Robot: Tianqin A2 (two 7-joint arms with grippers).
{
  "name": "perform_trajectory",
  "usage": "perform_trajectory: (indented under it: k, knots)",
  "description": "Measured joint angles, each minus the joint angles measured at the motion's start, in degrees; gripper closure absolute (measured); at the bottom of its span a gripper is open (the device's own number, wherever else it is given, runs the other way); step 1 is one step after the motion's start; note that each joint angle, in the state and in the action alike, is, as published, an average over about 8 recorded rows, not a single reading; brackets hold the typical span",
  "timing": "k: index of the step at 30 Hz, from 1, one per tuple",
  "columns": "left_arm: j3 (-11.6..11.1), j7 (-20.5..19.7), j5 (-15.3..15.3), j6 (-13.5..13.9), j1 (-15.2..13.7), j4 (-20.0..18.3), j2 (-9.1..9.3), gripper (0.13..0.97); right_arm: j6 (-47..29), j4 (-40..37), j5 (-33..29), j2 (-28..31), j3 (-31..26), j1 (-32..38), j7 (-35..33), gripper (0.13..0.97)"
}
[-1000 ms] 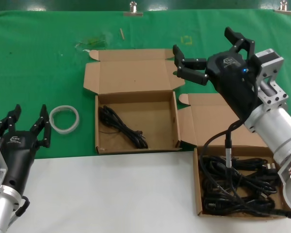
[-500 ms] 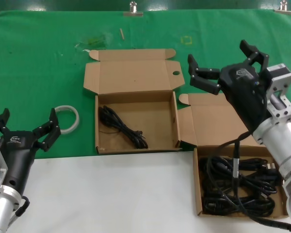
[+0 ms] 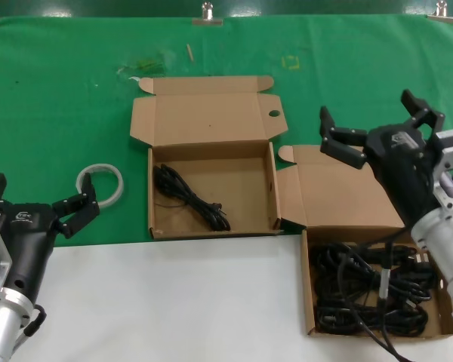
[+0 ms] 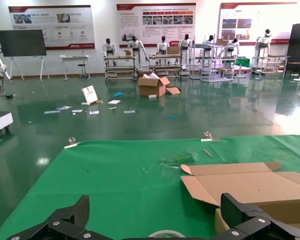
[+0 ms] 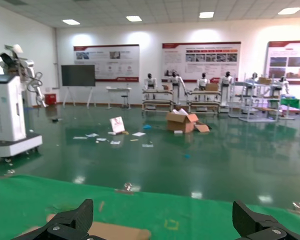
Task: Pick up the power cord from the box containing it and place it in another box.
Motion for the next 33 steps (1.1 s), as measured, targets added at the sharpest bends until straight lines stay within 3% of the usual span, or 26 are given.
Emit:
perform_trajectory:
  k: [8,22,33]
  knots:
    - [0.00,0.03,0.00,0.00,0.00,0.00,0.00,0.146,-0.86,-0.06,-2.70,-2.14,4.46,-3.78,-0.20,0.129]
    - [0.00,0.01,0.00,0.00,0.00,0.00,0.00,0.132,-2.27,-0.15,-7.14,-5.67,11.80,-10.00,-0.52,0.129]
    - [0.00,0.01,0.00,0.00,0.00,0.00,0.00,0.132,-2.42,-0.16,-7.60,-6.03,12.55,-10.63,-0.55,0.129]
